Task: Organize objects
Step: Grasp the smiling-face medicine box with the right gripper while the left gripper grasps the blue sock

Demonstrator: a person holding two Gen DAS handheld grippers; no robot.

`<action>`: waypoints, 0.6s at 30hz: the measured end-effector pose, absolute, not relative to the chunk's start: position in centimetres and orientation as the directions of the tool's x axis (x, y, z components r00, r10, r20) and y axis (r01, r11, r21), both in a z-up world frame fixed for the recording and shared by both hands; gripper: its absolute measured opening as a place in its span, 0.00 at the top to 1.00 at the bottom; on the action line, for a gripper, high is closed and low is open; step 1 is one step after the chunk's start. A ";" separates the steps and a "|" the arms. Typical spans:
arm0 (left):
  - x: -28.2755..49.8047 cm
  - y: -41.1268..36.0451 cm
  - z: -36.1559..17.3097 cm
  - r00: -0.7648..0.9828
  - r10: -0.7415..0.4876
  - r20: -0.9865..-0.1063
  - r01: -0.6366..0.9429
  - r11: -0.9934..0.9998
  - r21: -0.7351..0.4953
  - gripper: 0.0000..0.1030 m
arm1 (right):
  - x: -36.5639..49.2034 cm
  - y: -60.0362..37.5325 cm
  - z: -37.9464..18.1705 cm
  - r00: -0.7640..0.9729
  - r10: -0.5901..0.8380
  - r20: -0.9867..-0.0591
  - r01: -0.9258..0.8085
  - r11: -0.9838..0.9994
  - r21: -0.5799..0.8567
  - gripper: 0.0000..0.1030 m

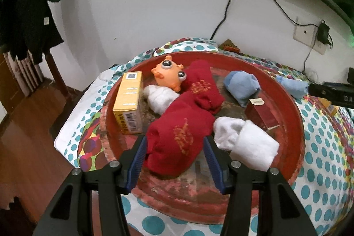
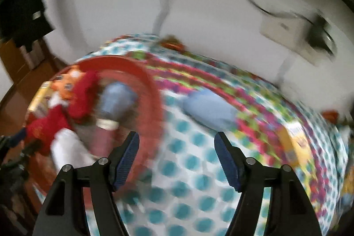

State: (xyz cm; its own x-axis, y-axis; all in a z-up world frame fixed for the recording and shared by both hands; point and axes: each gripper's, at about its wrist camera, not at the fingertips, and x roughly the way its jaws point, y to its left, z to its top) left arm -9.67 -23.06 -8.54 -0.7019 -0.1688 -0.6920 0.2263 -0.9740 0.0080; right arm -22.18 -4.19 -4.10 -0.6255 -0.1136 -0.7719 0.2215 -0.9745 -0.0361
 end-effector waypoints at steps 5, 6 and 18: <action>-9.6 -21.9 -8.5 -0.714 -0.166 -0.680 0.197 -0.980 0.033 0.48 | -20.4 8.8 -5.4 -0.629 0.004 -0.778 0.072 -0.995 -0.063 0.32; -9.5 -21.8 -8.5 -0.717 -0.161 -0.679 0.194 -0.981 0.028 0.48 | -19.8 12.0 -5.7 -0.628 0.029 -0.778 0.041 -0.997 -0.070 0.30; -9.1 -19.0 -8.6 -0.758 -0.129 -0.639 0.083 -0.991 0.102 0.48 | -20.3 29.9 -7.1 -0.597 0.048 -0.801 0.029 -0.996 -0.082 0.24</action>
